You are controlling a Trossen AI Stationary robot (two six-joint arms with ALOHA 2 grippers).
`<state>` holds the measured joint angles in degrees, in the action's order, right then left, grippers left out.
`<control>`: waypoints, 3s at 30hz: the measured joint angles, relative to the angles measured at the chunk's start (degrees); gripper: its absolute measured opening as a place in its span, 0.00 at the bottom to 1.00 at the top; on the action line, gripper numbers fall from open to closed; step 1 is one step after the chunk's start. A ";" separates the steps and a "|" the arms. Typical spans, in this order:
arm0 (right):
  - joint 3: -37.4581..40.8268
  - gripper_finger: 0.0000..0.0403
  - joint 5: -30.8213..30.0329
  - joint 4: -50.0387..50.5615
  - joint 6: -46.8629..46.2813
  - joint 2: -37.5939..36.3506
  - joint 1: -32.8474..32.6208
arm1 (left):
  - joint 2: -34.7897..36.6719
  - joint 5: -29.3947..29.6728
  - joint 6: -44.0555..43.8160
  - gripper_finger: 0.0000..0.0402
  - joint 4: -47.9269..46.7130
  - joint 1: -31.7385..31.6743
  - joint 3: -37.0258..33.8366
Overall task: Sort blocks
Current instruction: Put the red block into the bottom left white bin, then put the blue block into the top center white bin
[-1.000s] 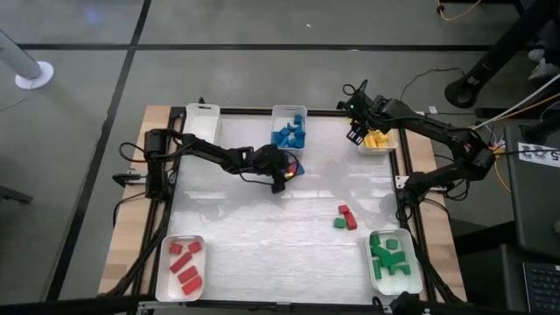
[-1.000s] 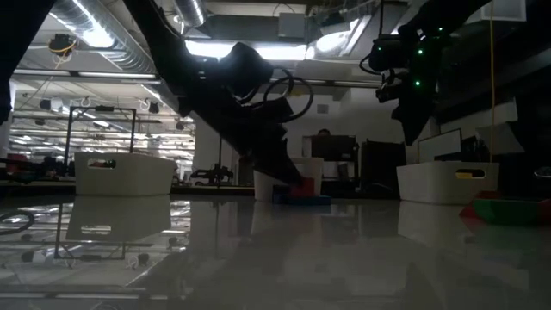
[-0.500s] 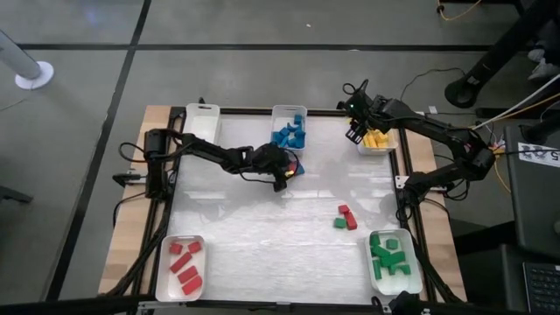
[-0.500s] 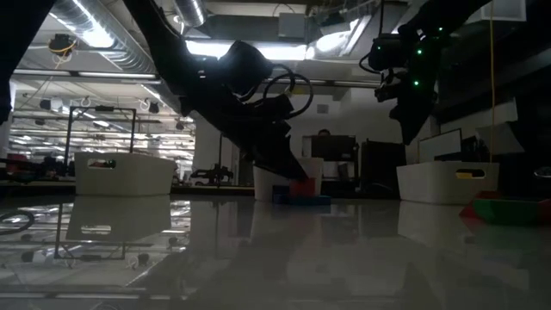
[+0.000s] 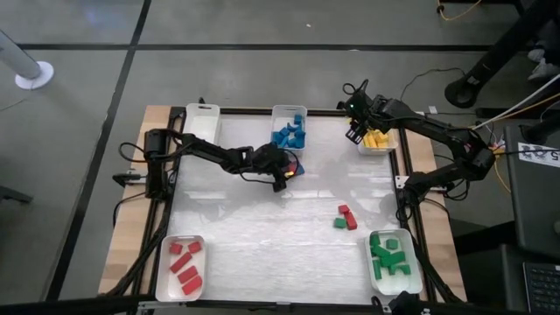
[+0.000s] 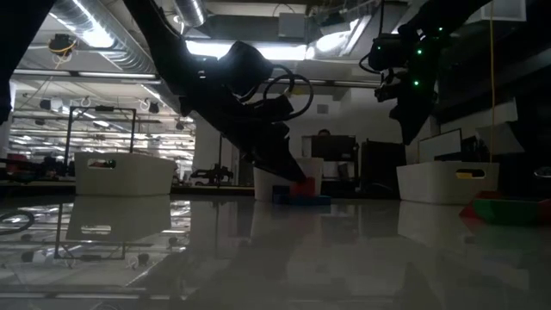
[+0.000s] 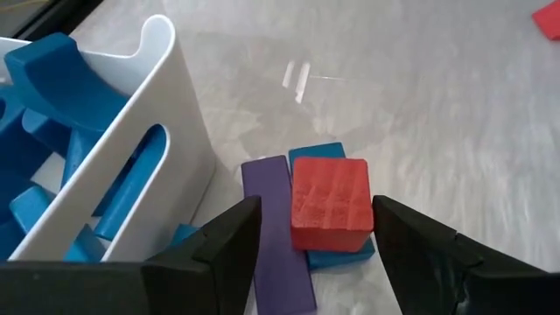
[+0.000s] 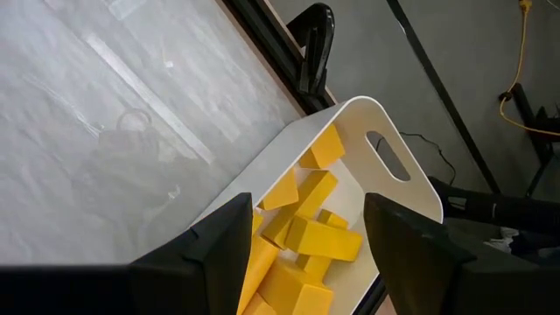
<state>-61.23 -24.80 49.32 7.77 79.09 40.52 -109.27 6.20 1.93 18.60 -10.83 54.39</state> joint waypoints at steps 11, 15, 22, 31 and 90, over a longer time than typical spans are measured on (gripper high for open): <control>0.00 0.55 0.03 0.02 -0.01 0.00 0.00 | -4.32 -2.10 0.06 0.51 2.94 0.05 0.17; 0.00 0.55 0.17 0.04 -0.01 0.00 0.02 | -5.46 -2.01 0.11 0.46 5.39 0.04 0.17; 0.02 0.55 0.42 0.04 0.00 0.00 0.01 | -5.46 -2.40 0.94 0.31 5.56 0.07 0.15; 0.00 0.55 2.71 0.07 -0.02 0.00 0.01 | -2.33 -2.19 0.85 0.30 3.67 1.36 -0.17; 15.21 0.55 12.72 -57.09 1.49 22.52 -36.37 | 42.36 -14.56 -90.58 0.44 -73.78 58.95 0.00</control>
<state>-46.02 -12.08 -7.77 9.26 101.61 4.14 -66.92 -8.36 -88.64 -55.18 48.12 54.39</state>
